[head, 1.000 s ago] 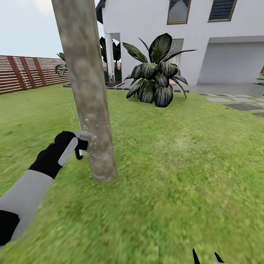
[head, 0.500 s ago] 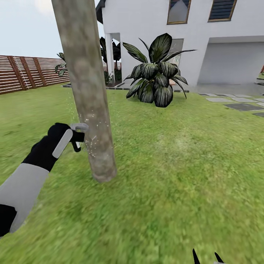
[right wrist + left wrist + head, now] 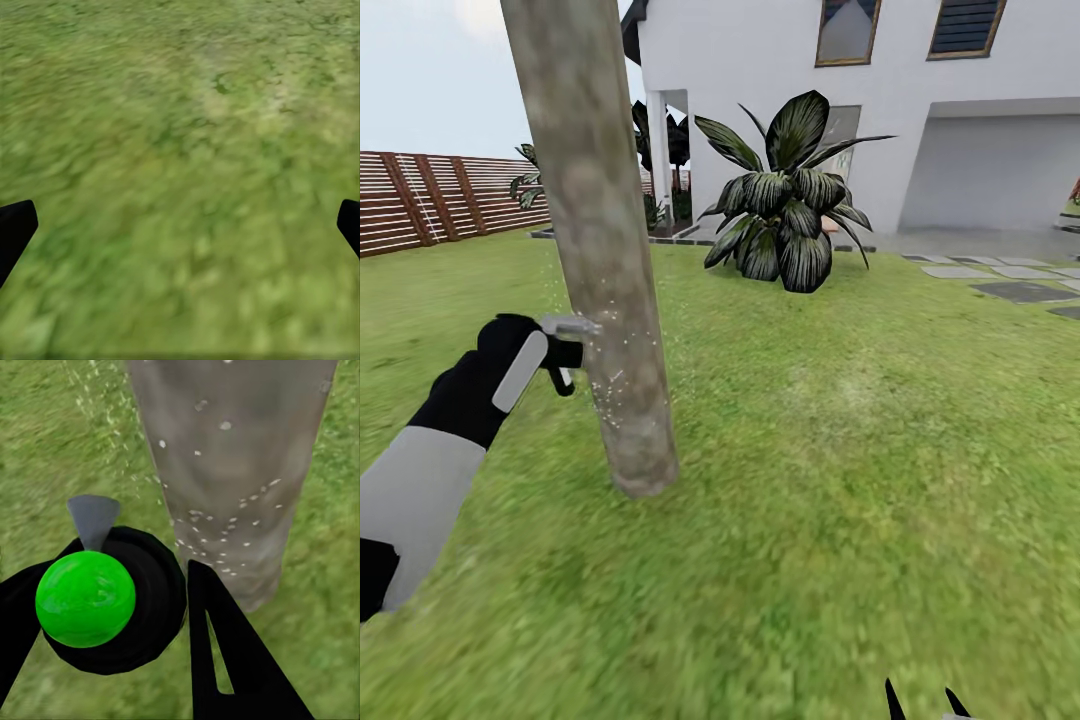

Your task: In the garden, pick up the pesticide atomizer on the floor and spray pesticide onto both trees until each tree trunk is fully covered.

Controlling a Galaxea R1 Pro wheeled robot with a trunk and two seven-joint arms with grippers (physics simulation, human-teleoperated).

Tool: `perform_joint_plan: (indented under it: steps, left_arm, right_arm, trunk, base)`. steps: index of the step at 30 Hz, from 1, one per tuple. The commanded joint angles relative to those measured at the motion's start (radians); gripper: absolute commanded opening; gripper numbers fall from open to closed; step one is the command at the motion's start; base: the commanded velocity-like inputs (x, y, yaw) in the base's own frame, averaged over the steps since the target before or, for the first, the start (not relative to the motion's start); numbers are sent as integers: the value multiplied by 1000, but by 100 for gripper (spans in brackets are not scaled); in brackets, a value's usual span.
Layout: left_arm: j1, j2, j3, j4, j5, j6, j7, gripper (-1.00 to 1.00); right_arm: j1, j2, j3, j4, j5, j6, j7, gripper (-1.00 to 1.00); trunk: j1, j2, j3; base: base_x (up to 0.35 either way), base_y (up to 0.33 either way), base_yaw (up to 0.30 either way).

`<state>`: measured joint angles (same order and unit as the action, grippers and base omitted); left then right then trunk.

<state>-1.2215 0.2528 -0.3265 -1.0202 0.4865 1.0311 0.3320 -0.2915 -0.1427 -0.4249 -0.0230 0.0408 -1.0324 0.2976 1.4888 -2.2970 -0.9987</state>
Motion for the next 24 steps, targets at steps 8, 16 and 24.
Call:
perform_joint_plan:
  steps: [8, 16, 24]
  left_arm:
    - [3, -98, -92, 0, -1, 1, -1, -100]
    - [107, -3, -72, 37, 2, -6, -7, -100]
    - [219, -14, -71, 28, 3, -15, -57, -100]
  right_arm:
    - [0, 0, 0, 0, -1, 0, 0, 100]
    - [0, 0, 0, 0, 0, 0, 0, 100]
    - [0, 0, 0, 0, 0, 0, 0, 100]
  trunk:
    - [0, 0, 0]
    - [0, 0, 0]
    - [0, 0, 0]
  base:
    - [0, 0, 0]
    - [0, 0, 0]
    - [0, 0, 0]
